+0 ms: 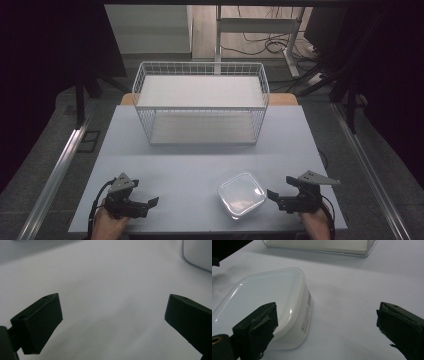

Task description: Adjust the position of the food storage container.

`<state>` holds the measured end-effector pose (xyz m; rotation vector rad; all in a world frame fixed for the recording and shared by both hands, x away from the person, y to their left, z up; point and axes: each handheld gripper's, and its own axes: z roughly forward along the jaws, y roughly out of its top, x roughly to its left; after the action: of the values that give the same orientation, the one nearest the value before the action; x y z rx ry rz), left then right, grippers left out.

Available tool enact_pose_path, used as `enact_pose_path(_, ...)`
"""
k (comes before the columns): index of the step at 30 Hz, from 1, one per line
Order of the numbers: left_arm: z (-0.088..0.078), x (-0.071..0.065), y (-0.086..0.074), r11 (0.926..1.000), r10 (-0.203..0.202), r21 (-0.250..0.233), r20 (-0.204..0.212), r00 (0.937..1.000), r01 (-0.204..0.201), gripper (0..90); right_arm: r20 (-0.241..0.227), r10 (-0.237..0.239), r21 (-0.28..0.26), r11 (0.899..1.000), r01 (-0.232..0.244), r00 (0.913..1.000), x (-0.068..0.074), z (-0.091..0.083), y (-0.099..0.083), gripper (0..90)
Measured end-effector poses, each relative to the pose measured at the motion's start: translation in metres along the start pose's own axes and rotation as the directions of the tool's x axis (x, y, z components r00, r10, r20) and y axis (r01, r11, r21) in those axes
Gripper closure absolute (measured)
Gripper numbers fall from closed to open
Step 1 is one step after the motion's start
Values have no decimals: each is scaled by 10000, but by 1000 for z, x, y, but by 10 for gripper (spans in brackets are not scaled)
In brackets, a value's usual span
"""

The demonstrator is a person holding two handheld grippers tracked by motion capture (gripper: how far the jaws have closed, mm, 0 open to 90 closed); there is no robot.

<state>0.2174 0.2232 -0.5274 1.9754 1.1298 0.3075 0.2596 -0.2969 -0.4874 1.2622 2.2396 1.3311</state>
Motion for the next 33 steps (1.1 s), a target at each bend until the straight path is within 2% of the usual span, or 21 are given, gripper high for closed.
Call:
enact_pose_path(4,4,0,0,9996,-210,203,412,9989,201,4,88,121,-139,9998,-119,9999,1,5,-2,15)
enact_pose_path(5,4,0,0,9996,-223,188,483,9986,214,2,436,152,-205,9997,-143,9989,1,9,-4,6)
enact_pose_path(8,3,-2,1,9999,-144,86,510,9986,139,2,679,277,-308,9992,-257,9973,1,12,-4,0)
enact_pose_path(9,2,-2,2,10000,-88,-14,532,9985,89,2,1026,275,-489,9985,-226,9943,1,13,-3,0)
enact_pose_path(11,2,-1,2,9999,-83,-61,521,9986,86,2,1018,322,-537,9982,-268,9943,1,12,-2,0)
enact_pose_path(14,3,0,2,9999,-61,-126,598,9982,68,5,1267,572,-660,9966,-491,9903,0,9,0,0)
enact_pose_path(18,3,-1,3,9999,-15,-128,607,9982,23,9,1296,543,-680,9966,-457,9901,0,5,3,0)
enact_pose_path(20,3,-2,3,9999,23,-119,637,9980,-15,12,1321,494,-641,9971,-412,9900,1,2,5,0)
enact_pose_path(24,3,-8,6,9994,330,-76,395,9987,-327,21,1603,427,-25,9991,-429,9861,-2,-2,7,7)
enact_pose_path(26,3,-10,6,9992,393,-85,403,9984,-390,25,1631,479,250,9983,-527,9854,-4,-2,6,80)
enact_pose_path(27,3,-11,7,9992,391,-94,452,9982,-387,25,1631,479,250,9983,-527,9854,-4,-2,6,80)
enact_pose_path(29,4,-12,8,9995,294,-157,635,9976,-284,30,1693,385,534,9974,-482,9848,-5,-3,6,153)
enact_pose_path(31,5,-14,8,9994,306,-166,634,9975,-297,45,1858,-105,893,9960,-62,9825,-3,-2,5,266)
enact_pose_path(32,5,-16,9,9992,377,-140,581,9976,-370,59,1734,-426,1166,9929,224,9839,0,-1,6,354)
enact_pose_path(33,5,-17,9,9988,483,-126,548,9973,-477,59,1734,-426,1166,9929,224,9839,0,-1,6,354)
